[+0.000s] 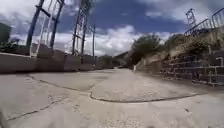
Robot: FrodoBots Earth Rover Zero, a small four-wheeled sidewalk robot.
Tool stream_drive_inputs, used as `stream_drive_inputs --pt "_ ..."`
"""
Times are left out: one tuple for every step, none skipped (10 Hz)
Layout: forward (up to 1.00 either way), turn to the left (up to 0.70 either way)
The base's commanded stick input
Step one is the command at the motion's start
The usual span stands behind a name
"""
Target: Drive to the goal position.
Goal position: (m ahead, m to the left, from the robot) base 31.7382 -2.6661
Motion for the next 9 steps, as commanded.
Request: stream_drive_inputs --pt "1.00 0.00" --pt "1.00 -0.27" --pt "1.00 -0.27" --pt "1.00 -0.25" --pt "1.00 -0.15" --pt "1.00 -0.05" --pt "1.00 -0.27" --pt "1.00 -0.27" --pt "1.00 -0.27"
